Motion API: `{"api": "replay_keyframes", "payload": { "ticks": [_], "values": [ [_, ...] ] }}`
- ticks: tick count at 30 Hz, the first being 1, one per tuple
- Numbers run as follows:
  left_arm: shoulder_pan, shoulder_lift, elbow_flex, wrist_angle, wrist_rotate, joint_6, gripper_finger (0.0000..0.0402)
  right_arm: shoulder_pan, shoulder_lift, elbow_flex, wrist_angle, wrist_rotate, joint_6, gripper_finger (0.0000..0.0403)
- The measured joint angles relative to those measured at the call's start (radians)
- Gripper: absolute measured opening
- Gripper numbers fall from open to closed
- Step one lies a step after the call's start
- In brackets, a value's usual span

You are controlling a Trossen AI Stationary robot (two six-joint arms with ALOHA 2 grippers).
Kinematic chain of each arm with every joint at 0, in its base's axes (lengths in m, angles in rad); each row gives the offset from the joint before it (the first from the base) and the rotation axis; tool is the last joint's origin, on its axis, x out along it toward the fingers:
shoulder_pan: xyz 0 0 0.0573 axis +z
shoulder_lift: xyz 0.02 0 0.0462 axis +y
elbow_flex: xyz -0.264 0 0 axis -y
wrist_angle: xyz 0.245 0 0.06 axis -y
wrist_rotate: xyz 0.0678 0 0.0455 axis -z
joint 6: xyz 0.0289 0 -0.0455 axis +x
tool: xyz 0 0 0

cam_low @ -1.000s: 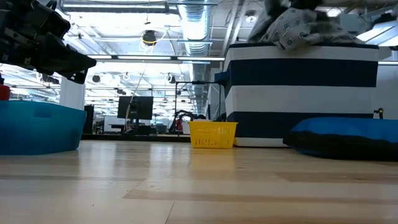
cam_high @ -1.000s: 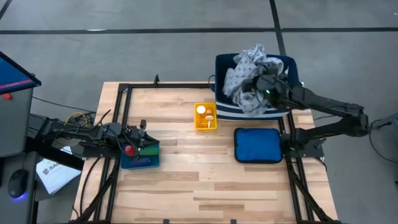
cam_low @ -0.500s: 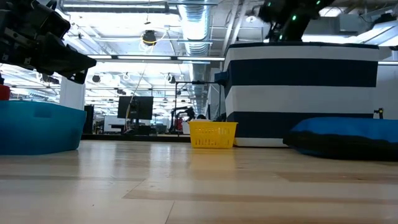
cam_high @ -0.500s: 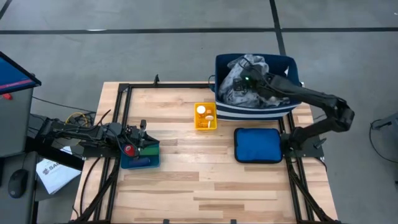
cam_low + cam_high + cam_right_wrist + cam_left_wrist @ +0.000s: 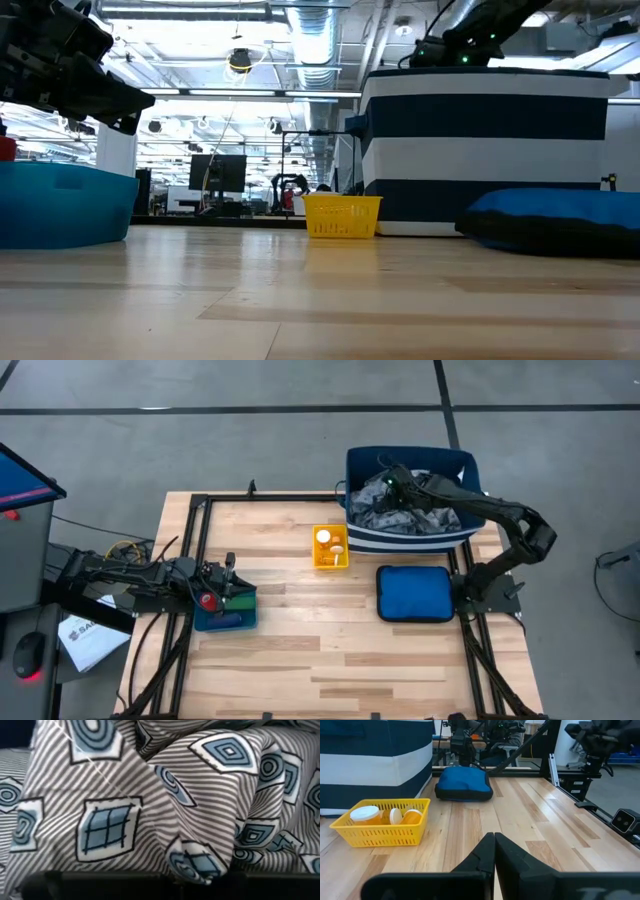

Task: Pick & place medical supplies in basket/bin
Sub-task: Put the blue patient gown into the blue and white bin, then return to Home Position

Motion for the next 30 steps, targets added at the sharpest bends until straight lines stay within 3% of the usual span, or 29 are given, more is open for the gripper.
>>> {"api": "replay_keyframes", "payload": {
  "ticks": [11,23,30],
  "values": [
    [0.0,0.0,0.0,0.0,0.0,0.0,0.0001,-0.004,-0.002,-0.028,-0.049,-0.05,-0.016,0.0027],
    [0.0,0.0,0.0,0.0,0.0,0.0,0.0001,-0.007,-0.078,-0.032,-0.024,-0.063,-0.033,0.0191],
    [0.0,0.0,0.0,0.0,0.0,0.0,0.0001,-0.038,-0.224,-0.032,-0.021,-0.057,0.001,0.0237]
  ]
}}
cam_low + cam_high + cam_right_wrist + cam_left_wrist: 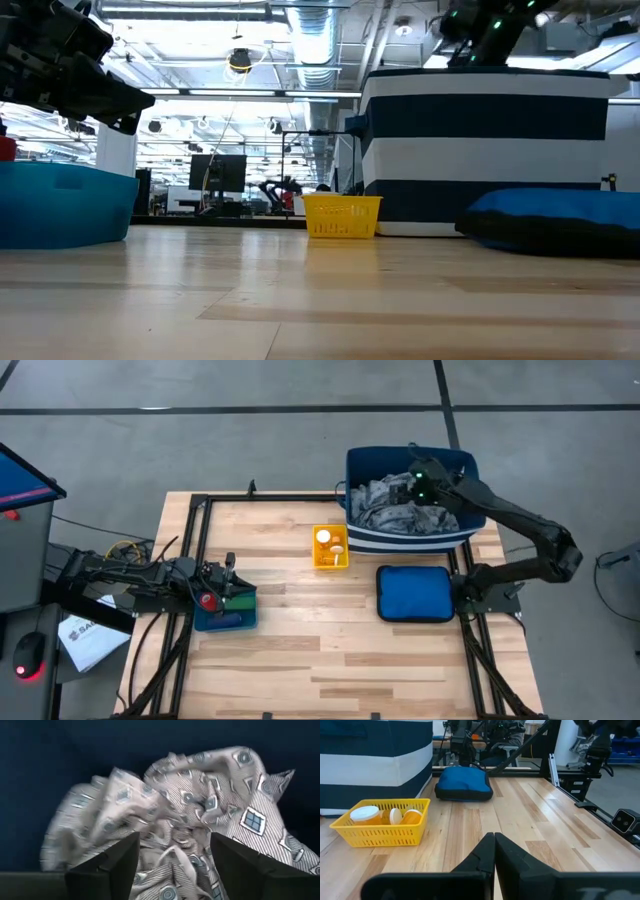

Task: Pick & place medical supplies in basket/bin
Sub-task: Return to Home Position

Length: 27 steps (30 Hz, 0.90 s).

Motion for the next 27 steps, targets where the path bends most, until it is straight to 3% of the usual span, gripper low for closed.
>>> {"api": "replay_keyframes", "payload": {
  "ticks": [8,15,20,27],
  "values": [
    [0.0,0.0,0.0,0.0,0.0,0.0,0.0001,0.026,-0.202,0.0,0.172,-0.089,-0.008,0.0239],
    [0.0,0.0,0.0,0.0,0.0,0.0,0.0001,0.155,-0.295,0.001,0.351,-0.482,-0.212,0.0239],
    [0.0,0.0,0.0,0.0,0.0,0.0,0.0001,0.344,-0.229,0.001,0.383,-0.666,-0.229,0.0239],
    [0.0,0.0,0.0,0.0,0.0,0.0,0.0001,0.574,-0.05,0.001,0.761,-0.751,-0.226,0.0238]
  ]
}}
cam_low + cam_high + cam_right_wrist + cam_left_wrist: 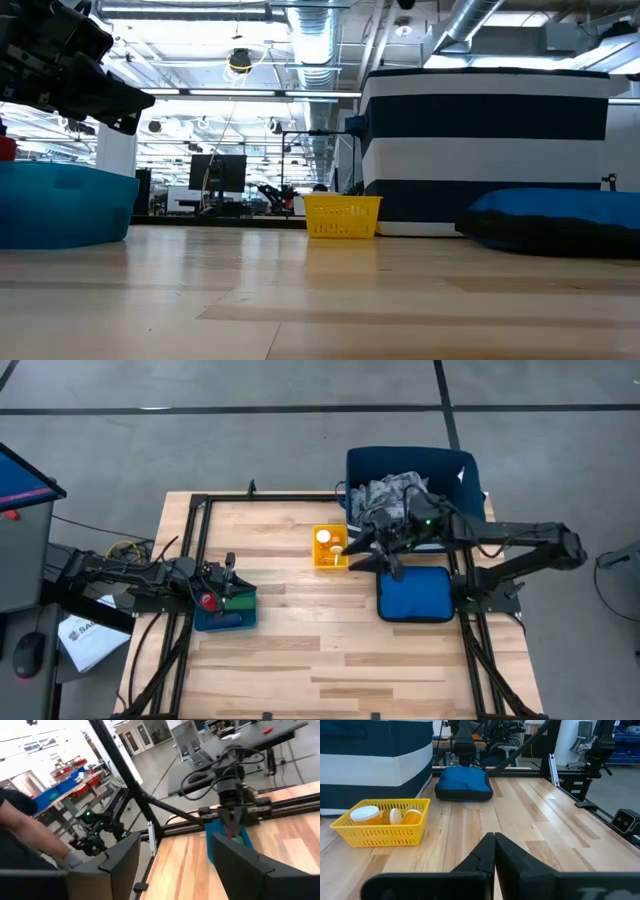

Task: Pick & place medical supplies in basket/bin
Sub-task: Return to Home Position

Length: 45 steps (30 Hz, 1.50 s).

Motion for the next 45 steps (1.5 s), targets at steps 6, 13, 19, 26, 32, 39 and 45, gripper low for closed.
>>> {"api": "replay_keyframes", "payload": {
  "ticks": [6,13,19,26,32,39,45],
  "values": [
    [0.0,0.0,0.0,0.0,0.0,0.0,0.0001,0.101,-0.032,0.0,-0.074,0.068,-0.073,0.0185],
    [0.0,0.0,0.0,0.0,0.0,0.0,0.0001,0.267,-0.125,0.0,-0.267,0.138,-0.235,0.0081],
    [0.0,0.0,0.0,0.0,0.0,0.0,0.0001,0.428,-0.21,-0.014,-0.501,0.172,-0.287,0.0006],
    [0.0,0.0,0.0,0.0,0.0,0.0,0.0001,0.518,-0.379,-0.211,-0.395,0.27,-0.248,0.0003],
    [0.0,0.0,0.0,0.0,0.0,0.0,0.0001,0.544,-0.542,-0.468,-0.218,0.292,-0.209,0.0001],
    [0.0,0.0,0.0,0.0,0.0,0.0,0.0001,0.544,-0.671,-0.731,-0.06,0.318,-0.129,0.0001],
    [0.0,0.0,0.0,0.0,0.0,0.0,0.0001,0.538,-0.759,-0.824,-0.041,0.438,-0.225,0.0]
  ]
}}
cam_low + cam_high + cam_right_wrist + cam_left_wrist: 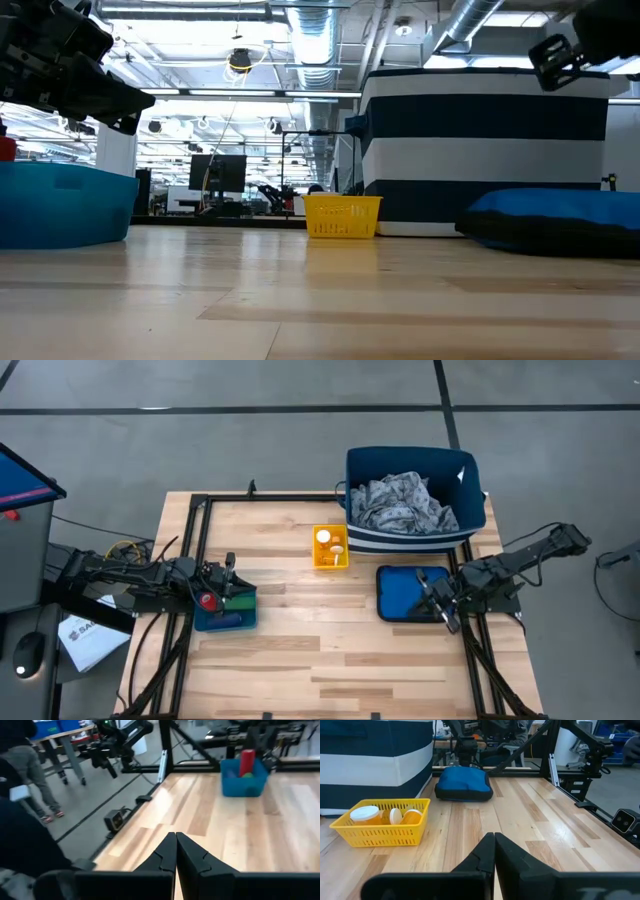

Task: Pick & place medical supplies in basket/bin
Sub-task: Return to Home Position

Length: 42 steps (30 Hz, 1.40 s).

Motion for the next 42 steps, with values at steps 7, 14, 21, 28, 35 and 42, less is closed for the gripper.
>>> {"api": "replay_keyframes", "payload": {
  "ticks": [7,14,21,28,35,42],
  "values": [
    [0.0,0.0,0.0,0.0,0.0,0.0,0.0001,-0.048,-0.129,-0.13,0.032,0.018,-0.035,0.0],
    [0.0,0.0,0.0,0.0,0.0,0.0,0.0001,-0.101,-0.25,-0.199,0.002,0.005,-0.105,0.0],
    [0.0,0.0,0.0,0.0,0.0,0.0,0.0001,-0.202,-0.355,-0.235,-0.044,-0.1,-0.122,0.0],
    [0.0,0.0,0.0,0.0,0.0,0.0,0.0001,-0.286,-0.382,-0.238,-0.036,-0.106,-0.215,0.0],
    [0.0,0.0,0.0,0.0,0.0,0.0,0.0001,-0.388,-0.381,-0.238,-0.037,-0.098,-0.226,0.0],
    [0.0,0.0,0.0,0.0,0.0,0.0,0.0001,-0.467,-0.381,-0.238,-0.039,-0.091,-0.221,0.0]
  ]
}}
